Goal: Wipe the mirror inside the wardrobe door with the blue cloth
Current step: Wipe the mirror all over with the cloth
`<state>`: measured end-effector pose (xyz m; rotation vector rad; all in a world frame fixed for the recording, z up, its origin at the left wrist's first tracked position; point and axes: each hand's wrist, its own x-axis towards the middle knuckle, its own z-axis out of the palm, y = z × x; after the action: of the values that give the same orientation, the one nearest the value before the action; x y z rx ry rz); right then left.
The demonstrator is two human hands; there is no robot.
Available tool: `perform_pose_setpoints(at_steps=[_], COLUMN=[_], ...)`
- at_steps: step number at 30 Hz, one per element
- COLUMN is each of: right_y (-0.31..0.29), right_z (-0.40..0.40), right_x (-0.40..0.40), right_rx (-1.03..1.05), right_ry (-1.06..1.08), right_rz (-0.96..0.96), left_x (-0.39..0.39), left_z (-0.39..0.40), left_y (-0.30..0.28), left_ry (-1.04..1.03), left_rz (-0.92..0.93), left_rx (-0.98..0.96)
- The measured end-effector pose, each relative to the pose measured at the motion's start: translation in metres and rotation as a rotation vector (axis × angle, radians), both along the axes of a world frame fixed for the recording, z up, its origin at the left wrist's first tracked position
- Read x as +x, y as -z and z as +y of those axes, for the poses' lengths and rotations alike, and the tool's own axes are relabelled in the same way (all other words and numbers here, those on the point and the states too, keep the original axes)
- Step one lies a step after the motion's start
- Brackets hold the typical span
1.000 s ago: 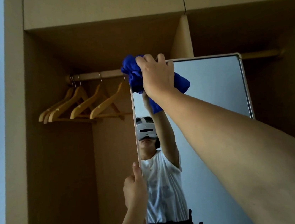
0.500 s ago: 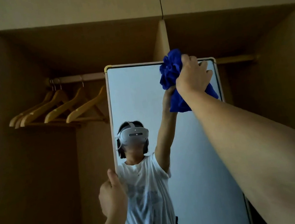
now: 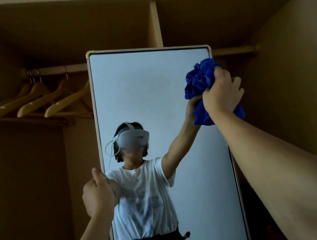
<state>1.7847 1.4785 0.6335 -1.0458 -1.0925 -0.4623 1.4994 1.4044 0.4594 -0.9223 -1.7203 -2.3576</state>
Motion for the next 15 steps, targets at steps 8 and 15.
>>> perform_pose_setpoints(at_steps=[8,15], right_y=[0.054,0.069], right_z=[-0.009,-0.043], right_x=[-0.026,-0.100], right_rx=[0.005,0.165], right_ry=[-0.007,-0.081], right_rz=[-0.060,-0.415], left_x=[0.012,0.009], left_z=[-0.006,-0.010], left_y=[0.004,0.002], left_ry=[-0.087,-0.050], left_rz=[0.014,0.035], left_rx=[-0.005,-0.020])
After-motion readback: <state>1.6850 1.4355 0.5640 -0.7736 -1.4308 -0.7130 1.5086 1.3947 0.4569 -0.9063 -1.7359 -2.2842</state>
